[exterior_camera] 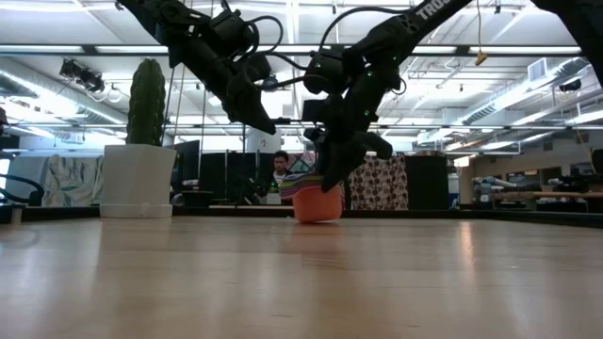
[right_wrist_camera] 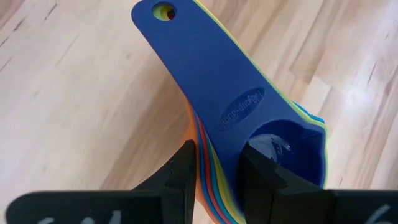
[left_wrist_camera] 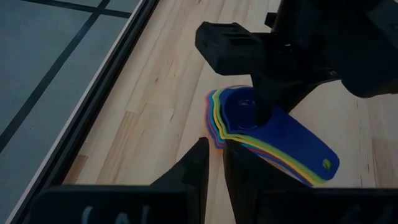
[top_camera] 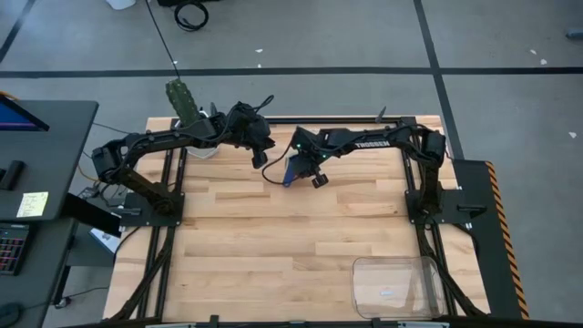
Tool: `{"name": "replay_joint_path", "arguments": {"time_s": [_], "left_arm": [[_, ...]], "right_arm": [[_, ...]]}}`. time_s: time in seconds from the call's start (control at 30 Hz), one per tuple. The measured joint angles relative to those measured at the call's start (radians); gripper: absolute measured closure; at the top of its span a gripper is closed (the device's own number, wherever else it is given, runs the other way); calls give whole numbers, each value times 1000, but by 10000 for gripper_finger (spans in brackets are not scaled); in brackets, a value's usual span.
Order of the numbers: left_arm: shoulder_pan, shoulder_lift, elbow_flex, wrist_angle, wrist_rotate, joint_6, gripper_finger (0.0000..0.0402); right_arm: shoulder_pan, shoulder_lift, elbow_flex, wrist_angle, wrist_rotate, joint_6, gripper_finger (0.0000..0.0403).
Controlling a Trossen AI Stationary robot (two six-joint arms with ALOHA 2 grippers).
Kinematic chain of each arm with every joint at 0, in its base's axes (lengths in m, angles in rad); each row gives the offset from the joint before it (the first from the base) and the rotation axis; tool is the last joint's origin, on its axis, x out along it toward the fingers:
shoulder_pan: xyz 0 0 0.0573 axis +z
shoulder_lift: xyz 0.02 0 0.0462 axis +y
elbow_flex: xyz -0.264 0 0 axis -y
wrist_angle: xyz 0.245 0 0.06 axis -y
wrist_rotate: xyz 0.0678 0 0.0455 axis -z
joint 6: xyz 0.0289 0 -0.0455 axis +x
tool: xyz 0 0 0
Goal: Nest measuring cups in basket
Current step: Put the stacked measuring cups into the transparent bin
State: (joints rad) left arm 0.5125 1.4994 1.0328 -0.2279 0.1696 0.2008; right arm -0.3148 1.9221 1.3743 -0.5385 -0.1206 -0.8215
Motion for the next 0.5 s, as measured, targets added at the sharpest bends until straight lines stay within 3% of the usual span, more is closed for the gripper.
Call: {"name": "replay_joint_path", "arguments": {"time_s": [0.5], "left_arm": [[0, 0, 0, 0, 0, 0, 349]], "right_arm": [[8, -59, 0, -75, 34, 19, 309]]}}
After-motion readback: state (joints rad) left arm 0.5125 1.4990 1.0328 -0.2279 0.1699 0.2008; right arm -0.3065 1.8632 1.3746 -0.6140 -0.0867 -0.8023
